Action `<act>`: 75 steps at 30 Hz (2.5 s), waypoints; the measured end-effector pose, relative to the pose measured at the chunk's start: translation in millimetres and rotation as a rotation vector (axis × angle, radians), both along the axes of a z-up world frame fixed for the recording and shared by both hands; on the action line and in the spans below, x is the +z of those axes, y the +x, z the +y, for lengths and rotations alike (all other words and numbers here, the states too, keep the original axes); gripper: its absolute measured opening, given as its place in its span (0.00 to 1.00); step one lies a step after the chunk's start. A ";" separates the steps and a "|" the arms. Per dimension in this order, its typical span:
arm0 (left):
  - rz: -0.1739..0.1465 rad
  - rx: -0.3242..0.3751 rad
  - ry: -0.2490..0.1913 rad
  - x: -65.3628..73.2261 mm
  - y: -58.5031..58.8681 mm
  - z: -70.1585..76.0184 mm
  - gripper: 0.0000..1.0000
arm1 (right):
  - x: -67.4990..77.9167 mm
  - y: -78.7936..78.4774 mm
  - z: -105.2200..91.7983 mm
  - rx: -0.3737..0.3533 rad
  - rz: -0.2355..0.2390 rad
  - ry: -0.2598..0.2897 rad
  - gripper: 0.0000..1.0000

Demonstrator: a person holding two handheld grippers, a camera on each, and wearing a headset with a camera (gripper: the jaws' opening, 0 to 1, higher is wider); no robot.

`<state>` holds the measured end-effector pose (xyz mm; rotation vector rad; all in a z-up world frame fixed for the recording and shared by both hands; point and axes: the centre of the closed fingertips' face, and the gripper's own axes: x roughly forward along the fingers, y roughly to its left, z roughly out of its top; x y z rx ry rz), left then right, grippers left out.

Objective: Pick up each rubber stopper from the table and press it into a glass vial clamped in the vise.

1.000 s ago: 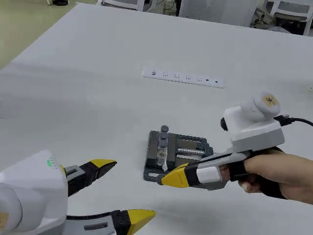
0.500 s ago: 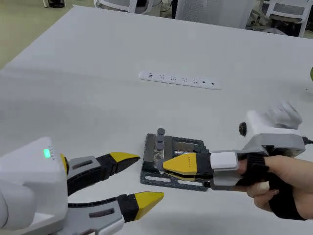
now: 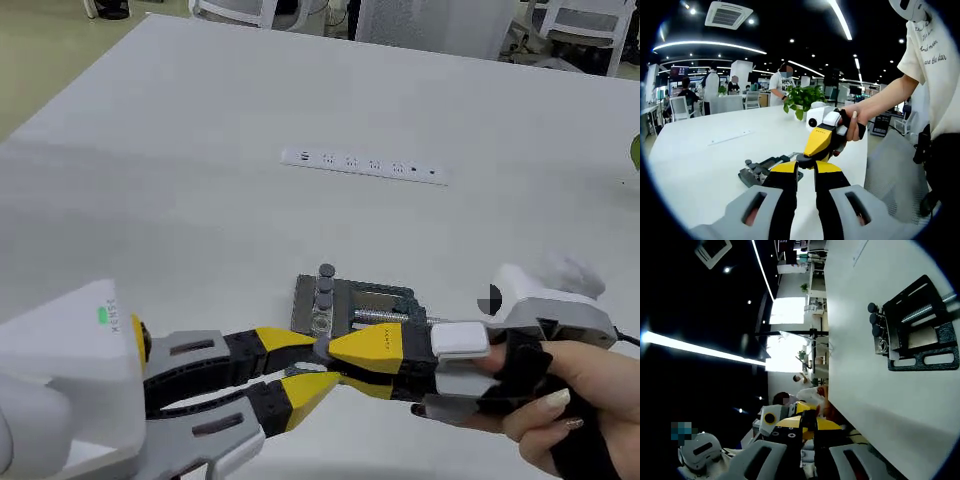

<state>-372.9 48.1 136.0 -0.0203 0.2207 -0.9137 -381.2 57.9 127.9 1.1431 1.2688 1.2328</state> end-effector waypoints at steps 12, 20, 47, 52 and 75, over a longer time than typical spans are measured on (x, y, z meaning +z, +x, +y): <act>0.001 -0.045 -0.025 4.2 -8.6 0.4 0.05 | 4.5 -11.1 -0.8 0.037 0.087 0.038 0.03; 0.005 -0.052 -0.037 -3.2 -7.4 16.6 0.04 | 5.7 -10.9 -1.9 0.041 0.038 0.068 0.04; 0.105 -0.058 0.059 -27.3 -14.1 -7.7 0.05 | -11.2 -11.8 -15.2 0.403 -1.070 -0.316 0.41; 0.106 -0.077 0.086 -30.1 -16.4 -9.7 0.05 | -5.4 -15.5 -12.9 0.504 -1.219 -0.351 0.38; 0.060 -0.192 0.224 -43.6 -26.0 -20.3 0.05 | -37.8 -23.2 -21.4 0.898 -1.548 -0.470 0.13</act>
